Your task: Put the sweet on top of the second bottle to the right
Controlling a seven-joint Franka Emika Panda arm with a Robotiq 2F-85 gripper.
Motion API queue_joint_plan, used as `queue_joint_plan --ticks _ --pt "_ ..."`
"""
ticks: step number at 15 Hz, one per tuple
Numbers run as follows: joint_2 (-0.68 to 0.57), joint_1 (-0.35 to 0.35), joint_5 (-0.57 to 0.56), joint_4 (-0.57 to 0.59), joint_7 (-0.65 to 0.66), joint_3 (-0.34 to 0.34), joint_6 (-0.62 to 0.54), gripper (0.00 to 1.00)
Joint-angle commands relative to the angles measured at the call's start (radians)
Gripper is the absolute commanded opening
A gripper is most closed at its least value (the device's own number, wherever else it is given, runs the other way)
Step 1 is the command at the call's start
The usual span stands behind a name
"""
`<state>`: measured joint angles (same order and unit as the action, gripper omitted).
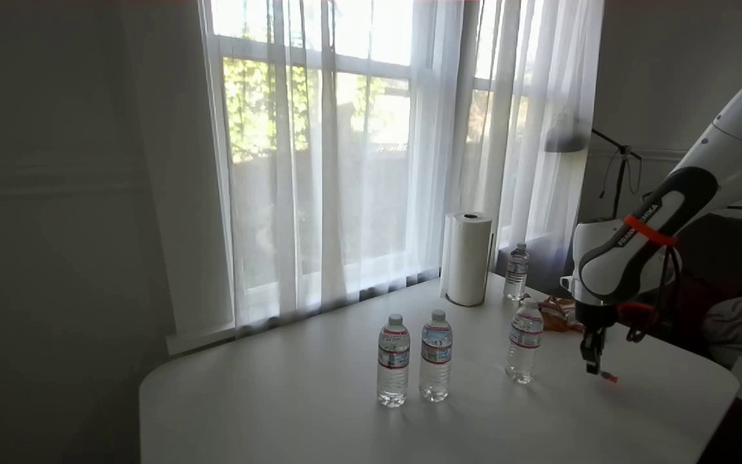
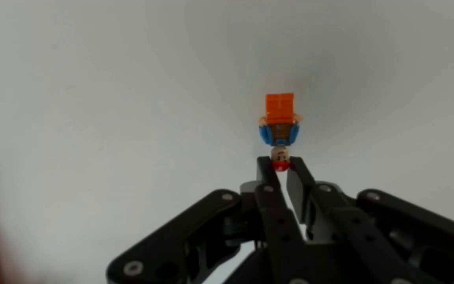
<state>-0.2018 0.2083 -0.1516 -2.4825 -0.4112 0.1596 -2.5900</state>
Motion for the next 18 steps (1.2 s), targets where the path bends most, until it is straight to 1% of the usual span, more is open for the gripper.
queue_joint_plan --ticks 1,5,8,10,12,14,18 --pt "0.151 0.007 0.013 -0.05 -0.048 -0.011 0.012 0.03" --pt "0.275 -0.015 0.044 -0.069 -0.108 -0.016 -0.013 0.03" --pt "0.367 -0.054 0.12 -0.091 -0.189 -0.009 -0.048 0.03" --pt "0.42 -0.104 0.232 -0.101 -0.296 0.007 -0.057 0.03" --pt "0.459 -0.164 0.363 -0.1 -0.414 0.034 -0.036 0.03" --pt "0.489 -0.212 0.457 -0.092 -0.509 0.062 -0.008 0.03" --pt "0.534 -0.266 0.573 -0.08 -0.691 0.123 0.069 0.03"
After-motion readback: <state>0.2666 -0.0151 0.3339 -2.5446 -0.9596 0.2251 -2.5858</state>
